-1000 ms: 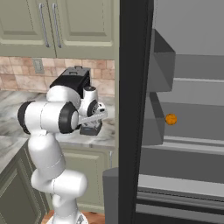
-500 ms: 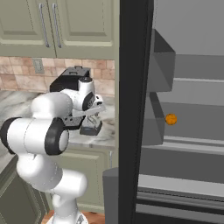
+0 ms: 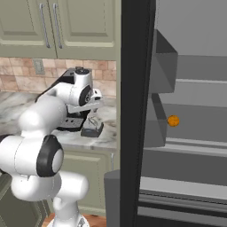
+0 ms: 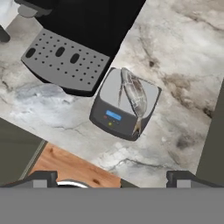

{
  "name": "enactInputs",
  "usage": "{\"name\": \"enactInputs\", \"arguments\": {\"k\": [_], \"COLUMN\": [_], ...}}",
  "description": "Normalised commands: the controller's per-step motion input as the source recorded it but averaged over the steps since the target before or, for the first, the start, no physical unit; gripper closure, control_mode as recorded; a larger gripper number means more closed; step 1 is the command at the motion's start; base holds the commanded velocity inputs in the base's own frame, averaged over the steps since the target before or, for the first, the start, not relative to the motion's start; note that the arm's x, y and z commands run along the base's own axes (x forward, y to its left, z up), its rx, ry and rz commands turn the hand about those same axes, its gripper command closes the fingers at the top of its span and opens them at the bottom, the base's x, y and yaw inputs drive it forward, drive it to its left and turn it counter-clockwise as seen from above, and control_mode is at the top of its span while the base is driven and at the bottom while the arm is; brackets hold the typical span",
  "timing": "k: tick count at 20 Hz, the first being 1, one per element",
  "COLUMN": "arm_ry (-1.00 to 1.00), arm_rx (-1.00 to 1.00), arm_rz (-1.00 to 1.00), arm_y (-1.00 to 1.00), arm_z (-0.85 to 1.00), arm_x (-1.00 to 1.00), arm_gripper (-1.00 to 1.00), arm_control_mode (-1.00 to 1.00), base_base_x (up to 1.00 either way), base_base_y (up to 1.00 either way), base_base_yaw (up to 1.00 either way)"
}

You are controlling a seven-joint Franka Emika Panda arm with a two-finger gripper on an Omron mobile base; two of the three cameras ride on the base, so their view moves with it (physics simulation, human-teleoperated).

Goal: Take the fish from the fridge and place it on the digital scale on the counter by the fridge. Wait a few seconds for a reading, then move it to the plate on the dining counter.

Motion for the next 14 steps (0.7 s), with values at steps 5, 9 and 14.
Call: {"name": "enactInputs", "arguments": {"k": [5,9,14], "arm_ry": [0.0,0.0,0.0], "arm_rx": [0.0,-0.01,-0.01], "arm_rz": [-0.02,-0.01,0.0], "arm_y": [0.14,0.22,0.15], "arm_z": [0.0,0.0,0.0], "arm_x": [-0.15,-0.03,0.0], "arm_gripper": [-1.0,-1.0,-1.0], "arm_control_mode": [-1.0,-1.0,-1.0], "base_base_x": [0.0,0.0,0.0], "base_base_y": [0.0,0.0,0.0], "base_base_yaw": [0.0,0.0,0.0]}}
